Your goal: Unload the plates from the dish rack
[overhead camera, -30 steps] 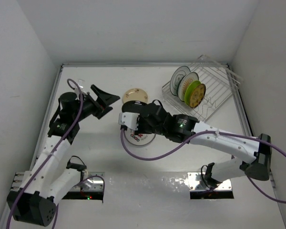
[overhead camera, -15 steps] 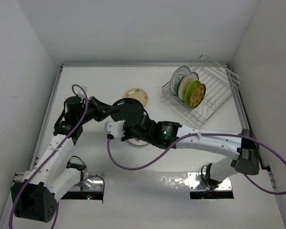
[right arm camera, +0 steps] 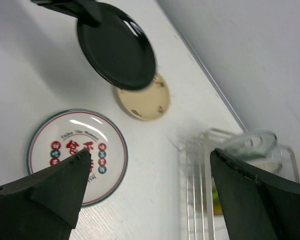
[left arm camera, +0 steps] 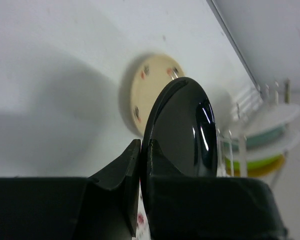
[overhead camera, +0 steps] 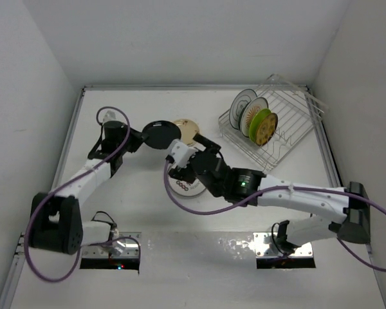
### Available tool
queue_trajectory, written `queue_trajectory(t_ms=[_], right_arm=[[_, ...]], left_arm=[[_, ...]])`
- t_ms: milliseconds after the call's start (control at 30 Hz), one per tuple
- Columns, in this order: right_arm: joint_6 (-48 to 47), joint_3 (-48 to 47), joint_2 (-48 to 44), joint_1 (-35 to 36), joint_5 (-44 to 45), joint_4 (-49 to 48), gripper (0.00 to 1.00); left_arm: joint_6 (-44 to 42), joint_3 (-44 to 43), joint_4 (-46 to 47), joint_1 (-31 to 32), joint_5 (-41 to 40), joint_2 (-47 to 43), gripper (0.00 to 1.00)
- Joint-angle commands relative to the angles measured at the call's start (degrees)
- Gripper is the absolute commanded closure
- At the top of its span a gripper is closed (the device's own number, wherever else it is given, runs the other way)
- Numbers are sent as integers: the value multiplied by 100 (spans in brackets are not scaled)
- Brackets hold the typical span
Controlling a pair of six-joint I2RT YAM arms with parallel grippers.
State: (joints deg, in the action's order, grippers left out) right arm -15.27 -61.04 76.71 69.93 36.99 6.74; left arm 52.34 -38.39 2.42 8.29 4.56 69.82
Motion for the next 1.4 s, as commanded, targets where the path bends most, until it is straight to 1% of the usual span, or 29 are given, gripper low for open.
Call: queue_trajectory(t_ms=[0,33,100,133,167,200,233,333,400,433,500,533,633,667,700,733,767,800,867,900,967,1000,1033,1067,1167,1200,1300,1333,1367], right_arm=[[1042,223,-779,-67,932,300,1],[1252,328,-902,-85,1011,406,1],[1464,425,-1261,-155,1160,652,1],[1674,565,-1403,-181,1231,740,1],[1737,636,-1526,-260,1266,749,1],[1790,715,-1762,-304,1258,776,1],[1912,838,-1869,-348,1240,863,1],[2176,909,-2141,-594,1205,1196,1],[2247,953,-2230,-752,1187,1268,1],[2343,979,-2291,-805,1187,1364,1],[2641,927,-2283,-1094,1091,1539,1],[2791,892,-2213,-1226,1021,1802,1],[3143,856,-2064,-1754,591,2015,1],[3231,856,-1959,-1972,433,2033,1],[3345,848,-1914,-2070,327,2033,1],[3398,830,-1827,-2237,109,2033,1],[3434,804,-1782,-2308,11,2033,1],[3495,734,-1747,-2378,-103,2033,1],[3548,637,-1651,-2623,-315,2015,1],[3626,550,-1554,-2712,-533,2006,1],[3741,444,-1449,-2983,-710,1989,1],[3863,356,-1326,-3098,-807,1989,1],[3969,312,-1255,-3230,-1008,1989,1],[4179,225,-1089,-3527,-1123,1989,1],[4523,49,-807,-4046,-1282,2059,1],[4706,-83,-598,-4136,-1187,2077,1],[4954,-435,-245,-4391,-783,2138,1],[5024,-505,8,-4479,-546,2138,1],[5242,-567,115,-4749,-544,2121,2]], left_arm=[[-469,-757,1083,-47,-738,934,100],[-470,-836,1234,-47,-528,1154,100],[-400,-1012,1724,-4,-473,1724,100],[-391,-1169,1840,23,-247,1910,100],[-417,-1275,1928,75,-219,2234,100],[-461,-1389,1929,128,-210,2385,100],[-566,-1625,1895,207,-227,2674,100],[-672,-2030,1789,278,-96,3089,100],[-672,-2119,1894,365,-34,3344,100],[-690,-2242,1877,392,-34,3423,98],[-768,-2435,1641,524,-60,3678,96],[-804,-2584,1613,568,-60,3757,96],[-857,-2857,1289,717,-227,4039,95],[-813,-2893,1122,735,-253,4144,91],[-795,-2928,1042,735,-280,4171,84],[-769,-2946,929,735,-384,4197,80],[-769,-2937,901,735,-429,4197,77],[-778,-2955,840,735,-438,4197,69],[-804,-2972,717,735,-429,4189,63],[-813,-2981,629,735,-586,4180,53],[-874,-3086,295,735,-719,4084,44],[-883,-3078,234,735,-763,4014,34],[-848,-3043,-28,735,-903,3813,27],[-857,-3034,-170,735,-1095,3672,21],[-883,-2920,-723,735,-1334,2987,12],[-892,-2789,-821,735,-1422,2550,11],[-918,-2385,-1111,735,-1405,1809,11],[-953,-2244,-1164,735,-1344,1267,11],[-997,-2130,-1286,744,-1274,966,11]])
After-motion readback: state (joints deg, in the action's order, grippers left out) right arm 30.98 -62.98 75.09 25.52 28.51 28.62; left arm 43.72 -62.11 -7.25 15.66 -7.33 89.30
